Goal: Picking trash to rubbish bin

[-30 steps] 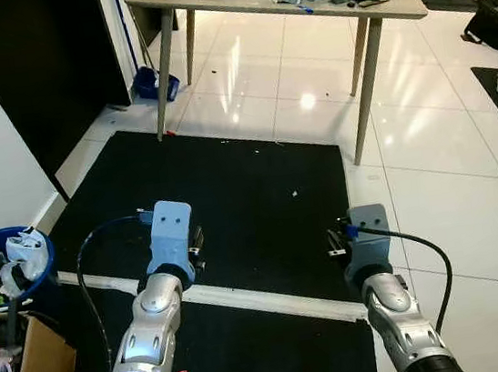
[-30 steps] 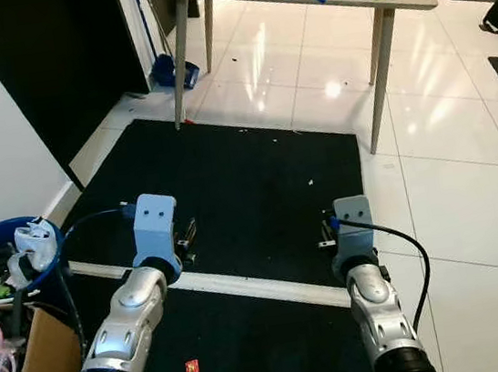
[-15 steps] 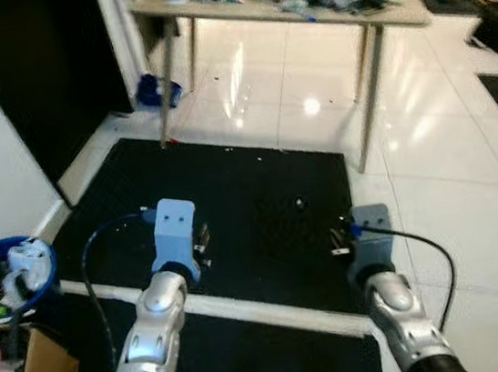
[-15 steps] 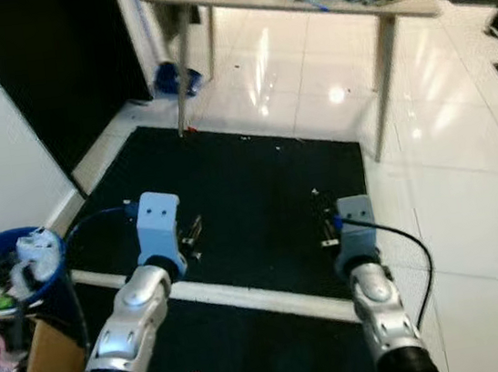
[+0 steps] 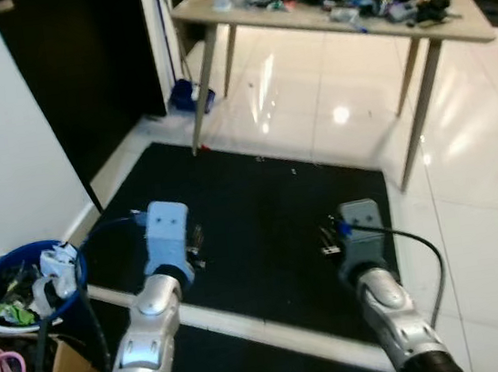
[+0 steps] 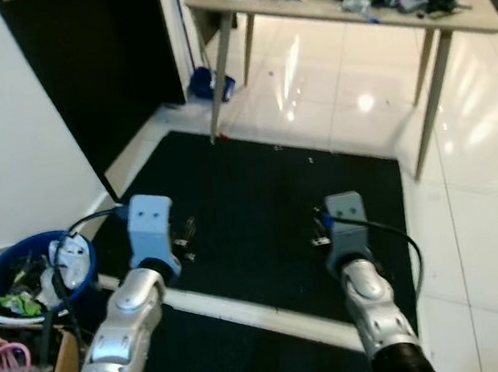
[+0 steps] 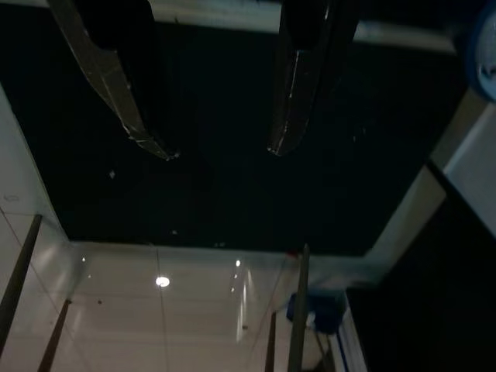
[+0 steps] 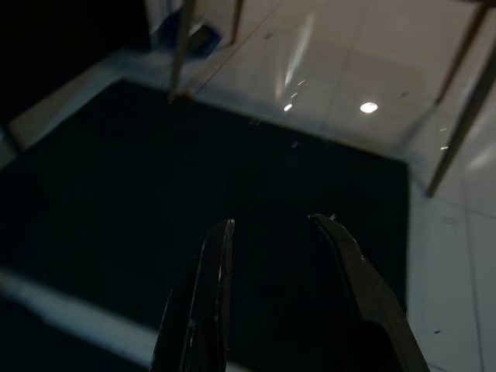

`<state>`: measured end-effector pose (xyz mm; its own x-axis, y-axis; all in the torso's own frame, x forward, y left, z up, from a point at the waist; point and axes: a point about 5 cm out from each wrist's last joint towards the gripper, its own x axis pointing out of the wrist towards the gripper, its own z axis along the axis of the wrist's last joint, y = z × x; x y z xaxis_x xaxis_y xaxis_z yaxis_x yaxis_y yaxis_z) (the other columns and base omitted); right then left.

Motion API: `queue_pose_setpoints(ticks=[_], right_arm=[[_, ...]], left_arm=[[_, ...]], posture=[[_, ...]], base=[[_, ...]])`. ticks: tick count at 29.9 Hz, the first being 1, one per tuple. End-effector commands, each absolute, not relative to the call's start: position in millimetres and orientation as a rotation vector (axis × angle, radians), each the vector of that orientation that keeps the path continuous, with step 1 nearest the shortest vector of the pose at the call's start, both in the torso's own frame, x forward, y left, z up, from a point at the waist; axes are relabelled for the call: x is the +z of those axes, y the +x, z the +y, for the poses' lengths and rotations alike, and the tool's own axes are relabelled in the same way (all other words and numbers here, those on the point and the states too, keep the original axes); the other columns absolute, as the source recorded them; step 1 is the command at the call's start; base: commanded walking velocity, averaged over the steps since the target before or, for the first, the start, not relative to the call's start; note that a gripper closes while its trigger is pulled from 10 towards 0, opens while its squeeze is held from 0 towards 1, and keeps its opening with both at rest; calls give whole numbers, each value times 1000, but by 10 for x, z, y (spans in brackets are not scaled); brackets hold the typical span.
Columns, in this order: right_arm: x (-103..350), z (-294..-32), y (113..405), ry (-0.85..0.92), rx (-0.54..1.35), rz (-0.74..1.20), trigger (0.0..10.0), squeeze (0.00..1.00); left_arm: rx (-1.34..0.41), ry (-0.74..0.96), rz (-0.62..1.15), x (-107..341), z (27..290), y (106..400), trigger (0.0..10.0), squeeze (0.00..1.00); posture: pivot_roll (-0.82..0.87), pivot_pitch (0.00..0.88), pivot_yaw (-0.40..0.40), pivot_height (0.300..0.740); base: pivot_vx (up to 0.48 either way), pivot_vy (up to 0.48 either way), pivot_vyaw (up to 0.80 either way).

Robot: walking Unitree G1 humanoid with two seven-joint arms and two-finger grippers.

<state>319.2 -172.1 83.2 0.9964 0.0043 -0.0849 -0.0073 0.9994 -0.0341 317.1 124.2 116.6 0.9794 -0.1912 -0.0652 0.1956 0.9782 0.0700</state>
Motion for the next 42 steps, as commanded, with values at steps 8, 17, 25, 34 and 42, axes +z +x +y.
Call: queue_pose_setpoints(ticks=[8,17,25,34,42], right_arm=[[735,-1755,3130,-34,0,119,10000,0],[732,-1786,3124,-44,-13,123,10000,0],[733,-1774,3133,-46,-7,124,10000,0],[765,-1766,3152,-49,-3,118,10000,0],[785,-1773,3157,-50,-10,110,10000,0]], left_arm=[[-200,77,94,1075,1233,3138,10000,0],[-204,75,94,1080,1220,3135,10000,0],[-195,71,95,1078,1233,3131,10000,0],[-191,65,98,1064,1231,3115,10000,0],[-191,64,94,1076,1225,3127,10000,0]], posture=[[-24,106,-32,740],[-26,111,-35,740],[-23,122,-43,740],[-30,126,-43,740],[-32,132,-44,740]], base=[[320,0,-800],[311,0,-178],[301,0,0],[295,0,0],[289,0,0]])
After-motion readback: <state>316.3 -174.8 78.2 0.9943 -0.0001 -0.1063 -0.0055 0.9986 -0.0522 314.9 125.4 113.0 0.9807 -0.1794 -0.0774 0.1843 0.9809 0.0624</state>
